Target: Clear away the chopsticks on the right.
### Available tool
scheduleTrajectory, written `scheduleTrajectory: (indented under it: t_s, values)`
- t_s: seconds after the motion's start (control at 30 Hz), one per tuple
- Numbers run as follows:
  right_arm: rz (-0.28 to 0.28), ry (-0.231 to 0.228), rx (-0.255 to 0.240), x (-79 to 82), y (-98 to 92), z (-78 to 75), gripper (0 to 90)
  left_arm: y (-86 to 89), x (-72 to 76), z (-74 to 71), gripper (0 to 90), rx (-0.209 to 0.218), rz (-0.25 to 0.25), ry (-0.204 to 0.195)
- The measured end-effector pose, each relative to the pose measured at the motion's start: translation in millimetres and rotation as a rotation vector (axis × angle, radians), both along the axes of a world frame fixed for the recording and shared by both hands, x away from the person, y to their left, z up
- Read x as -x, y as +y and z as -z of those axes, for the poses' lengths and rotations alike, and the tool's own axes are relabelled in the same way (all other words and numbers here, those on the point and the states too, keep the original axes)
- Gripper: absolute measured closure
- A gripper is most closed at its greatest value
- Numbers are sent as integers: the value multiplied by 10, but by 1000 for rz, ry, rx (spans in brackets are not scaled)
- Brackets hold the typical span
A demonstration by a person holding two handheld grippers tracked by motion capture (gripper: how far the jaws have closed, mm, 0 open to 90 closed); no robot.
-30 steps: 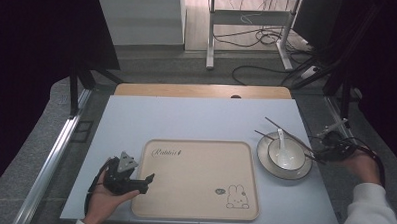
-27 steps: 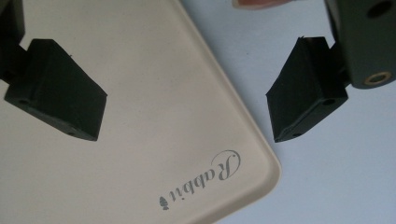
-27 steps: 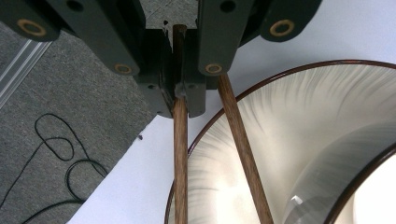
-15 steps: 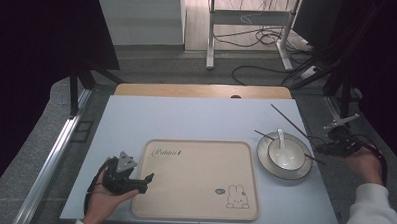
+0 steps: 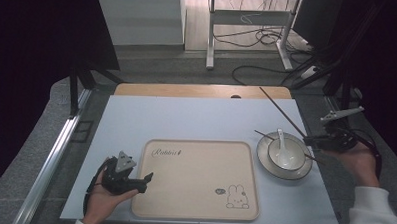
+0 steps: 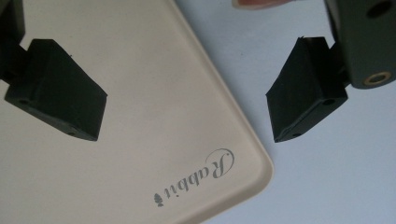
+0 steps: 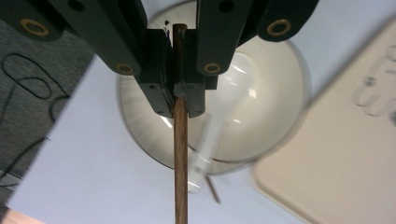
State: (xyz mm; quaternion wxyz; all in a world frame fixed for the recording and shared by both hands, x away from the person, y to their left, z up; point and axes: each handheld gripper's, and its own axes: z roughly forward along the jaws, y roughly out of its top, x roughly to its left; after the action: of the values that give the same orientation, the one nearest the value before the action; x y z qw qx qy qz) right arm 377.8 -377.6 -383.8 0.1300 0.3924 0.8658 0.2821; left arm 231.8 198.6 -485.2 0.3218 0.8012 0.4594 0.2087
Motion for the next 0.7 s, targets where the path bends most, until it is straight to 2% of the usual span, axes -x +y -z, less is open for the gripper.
scheduleTrajectory:
  t_s: [0.1,0.33,0.57,0.7]
  values:
    - [-17,8,-16,101,185,-55,837,-4,0,-2,120,-1,2,0]
    - [-93,30,-9,337,683,-70,836,-6,2,-3,120,1,6,0]
    - [-183,82,40,585,1178,133,834,-7,5,-5,121,3,6,-2]
    - [-219,131,77,684,1430,327,833,-10,-2,2,121,1,10,2]
